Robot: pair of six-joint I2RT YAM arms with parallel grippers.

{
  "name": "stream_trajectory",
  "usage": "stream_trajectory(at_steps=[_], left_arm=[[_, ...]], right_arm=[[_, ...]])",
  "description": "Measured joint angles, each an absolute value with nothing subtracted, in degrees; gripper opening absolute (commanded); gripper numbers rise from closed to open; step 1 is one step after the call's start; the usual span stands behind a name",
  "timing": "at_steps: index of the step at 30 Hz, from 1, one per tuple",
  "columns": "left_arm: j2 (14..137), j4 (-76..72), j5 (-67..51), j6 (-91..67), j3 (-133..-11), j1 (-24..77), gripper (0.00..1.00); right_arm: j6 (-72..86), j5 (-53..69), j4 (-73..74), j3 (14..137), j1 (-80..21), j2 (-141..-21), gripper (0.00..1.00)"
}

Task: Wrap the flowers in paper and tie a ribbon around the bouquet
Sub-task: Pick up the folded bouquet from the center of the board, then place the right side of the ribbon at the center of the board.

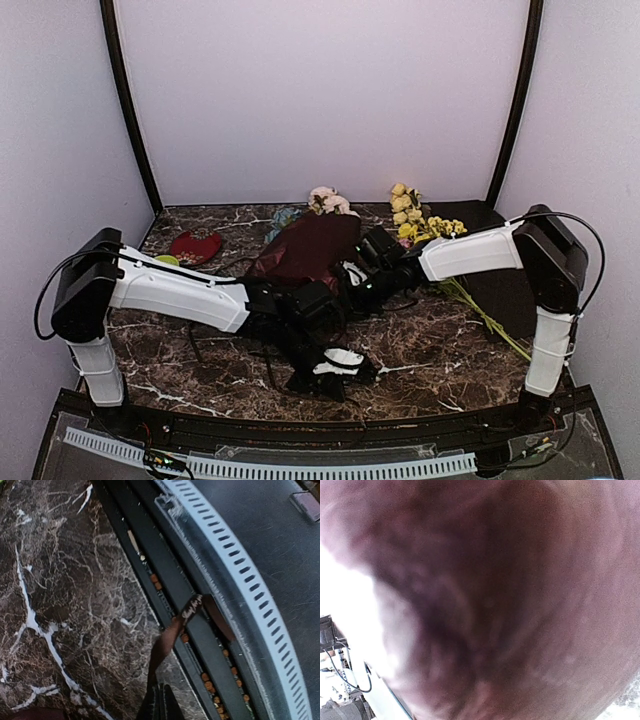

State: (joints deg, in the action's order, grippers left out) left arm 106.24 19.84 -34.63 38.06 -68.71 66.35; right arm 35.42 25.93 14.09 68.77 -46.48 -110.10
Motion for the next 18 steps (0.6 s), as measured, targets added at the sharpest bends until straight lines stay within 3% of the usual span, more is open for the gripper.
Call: stream_trajectory(at_steps=[11,13,15,18], left_arm=[[111.2,3.2,-8.4,37.9,-67.1,68.7,0.03],[112.3,-0.7,-0.6,38.9,-66.9,68.8,0.19],[113.3,-3.3,4.6,40.3,-66.9,68.8,0.42],[113.7,-4.3,7.6,41.2,-66.6,69.0,0.60]], right_arm=[[36.3,27.3,14.6,70.8,-46.5,-110.1,0.00],[36.3,27.3,15.0,71.7,-46.5,-110.1,0.00],[36.2,27.2,15.3,72.4,-46.5,-110.1,0.00],[36.3,27.2,15.3,72.8,-46.5,-110.1,0.00]])
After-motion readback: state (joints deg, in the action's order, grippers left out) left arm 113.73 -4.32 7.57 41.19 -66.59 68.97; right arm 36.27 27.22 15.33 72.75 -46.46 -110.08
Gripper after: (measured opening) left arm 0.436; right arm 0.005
